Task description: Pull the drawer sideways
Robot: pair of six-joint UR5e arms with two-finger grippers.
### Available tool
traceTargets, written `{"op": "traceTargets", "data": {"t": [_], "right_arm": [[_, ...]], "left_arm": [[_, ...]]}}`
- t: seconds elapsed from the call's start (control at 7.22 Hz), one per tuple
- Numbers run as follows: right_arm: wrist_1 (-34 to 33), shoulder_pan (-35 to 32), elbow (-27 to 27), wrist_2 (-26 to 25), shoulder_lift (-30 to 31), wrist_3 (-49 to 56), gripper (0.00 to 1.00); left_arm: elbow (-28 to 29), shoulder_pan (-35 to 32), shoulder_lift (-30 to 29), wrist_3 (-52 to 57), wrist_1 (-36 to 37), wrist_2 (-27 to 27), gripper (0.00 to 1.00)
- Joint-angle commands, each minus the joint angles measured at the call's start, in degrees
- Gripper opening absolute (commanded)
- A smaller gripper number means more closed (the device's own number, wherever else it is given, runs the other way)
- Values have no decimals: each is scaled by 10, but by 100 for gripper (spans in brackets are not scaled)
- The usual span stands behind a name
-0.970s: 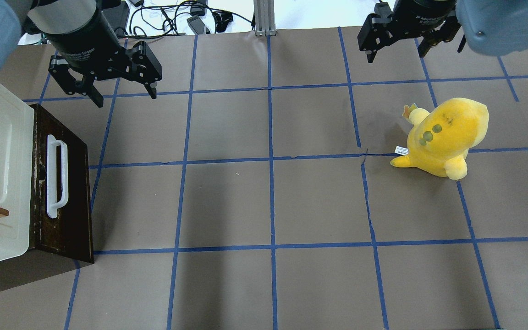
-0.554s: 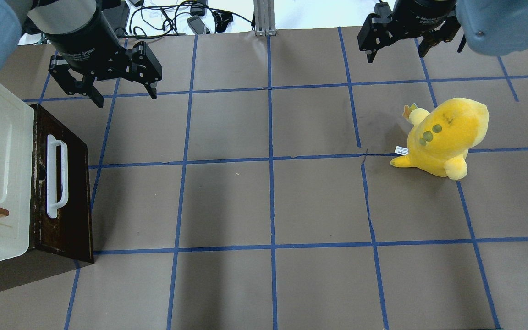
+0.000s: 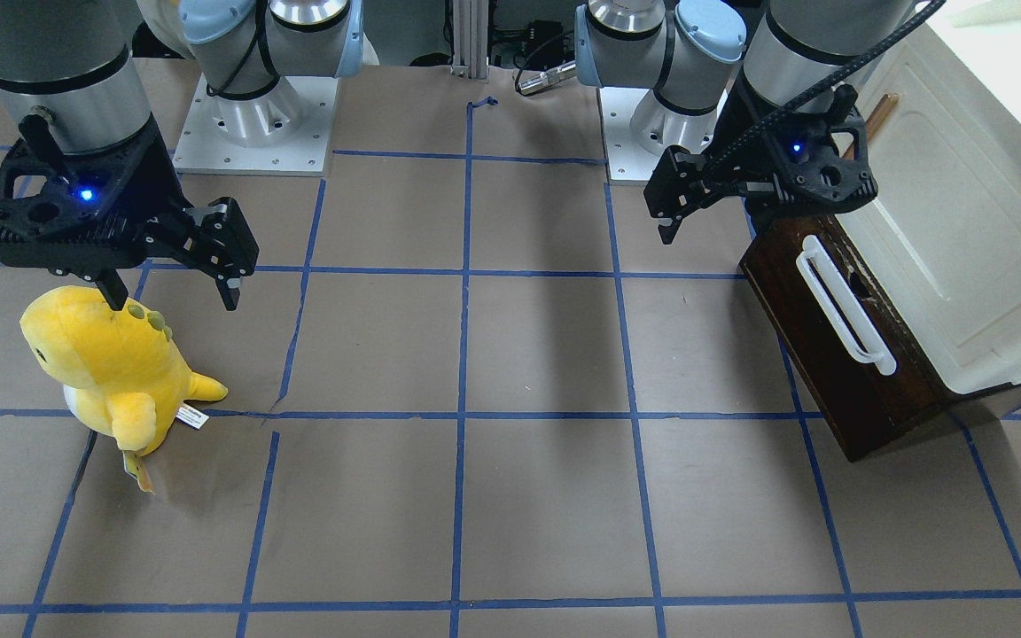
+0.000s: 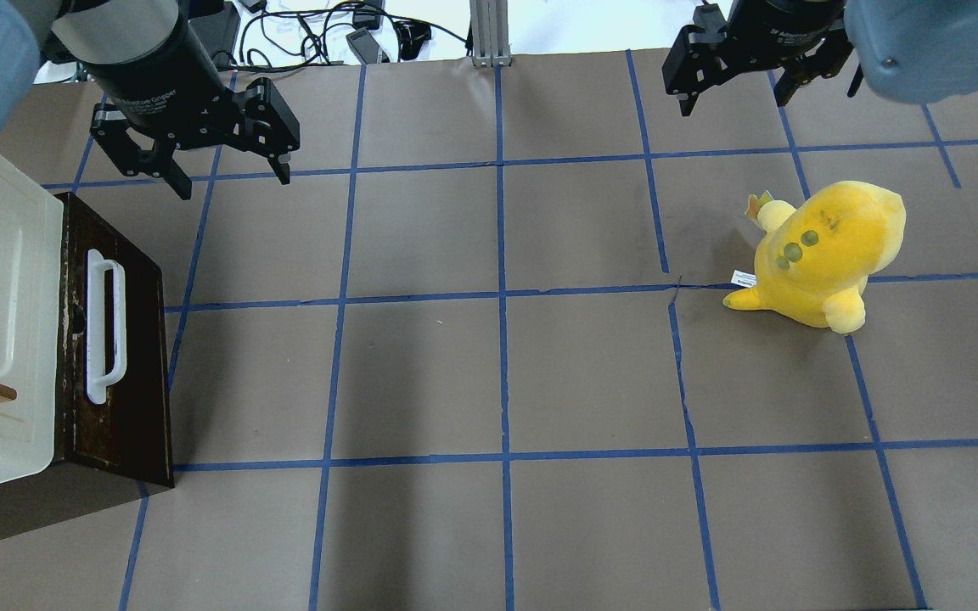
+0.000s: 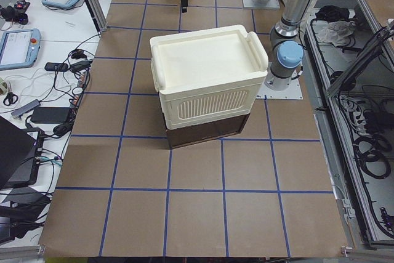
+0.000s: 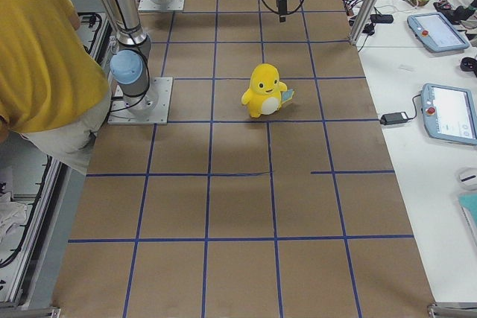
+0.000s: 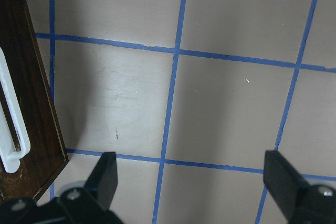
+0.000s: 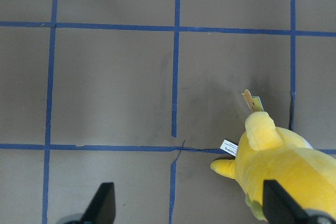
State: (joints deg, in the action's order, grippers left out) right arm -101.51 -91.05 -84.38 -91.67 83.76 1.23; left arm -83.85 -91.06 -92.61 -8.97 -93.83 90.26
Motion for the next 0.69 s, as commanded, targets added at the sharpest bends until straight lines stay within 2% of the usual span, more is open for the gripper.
{"op": "traceTargets", "data": {"t": [0.0, 0.55], "right_arm": [[0, 0, 0, 1, 0, 0, 100], [0, 0, 0, 0, 0, 0, 100]], "left_arm": [[0, 0, 1, 0, 0, 0, 100], [-3, -13, -33, -56, 8, 11, 100]]}}
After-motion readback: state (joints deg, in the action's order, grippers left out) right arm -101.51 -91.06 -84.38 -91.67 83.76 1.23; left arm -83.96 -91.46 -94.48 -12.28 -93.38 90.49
